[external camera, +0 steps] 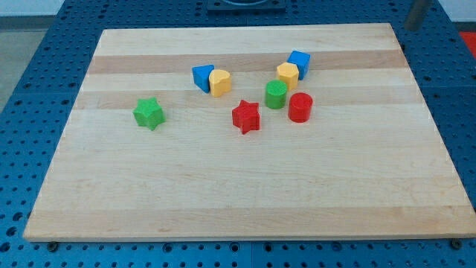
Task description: Move the yellow hexagon into the yellow heart
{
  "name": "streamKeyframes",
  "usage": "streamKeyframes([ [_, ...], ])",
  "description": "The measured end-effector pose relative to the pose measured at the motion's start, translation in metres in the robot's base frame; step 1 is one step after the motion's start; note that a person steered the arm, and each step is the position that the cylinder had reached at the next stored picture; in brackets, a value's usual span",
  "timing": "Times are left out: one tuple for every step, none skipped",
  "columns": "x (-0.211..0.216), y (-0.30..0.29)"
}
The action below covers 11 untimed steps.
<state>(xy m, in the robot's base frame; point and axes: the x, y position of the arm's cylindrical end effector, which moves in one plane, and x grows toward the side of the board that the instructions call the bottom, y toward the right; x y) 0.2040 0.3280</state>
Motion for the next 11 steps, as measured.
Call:
streamKeyframes([
  [0.001, -0.038],
  [0.004, -0.077],
  [0.021, -0.109],
  [0.04, -0.133],
  [0.054, -0.143],
  [0.069, -0.154],
  [0.073, -0.177],
  [0.082, -0.2],
  [0.104, -0.206],
  [0.117, -0.209],
  [0.129, -0.213],
])
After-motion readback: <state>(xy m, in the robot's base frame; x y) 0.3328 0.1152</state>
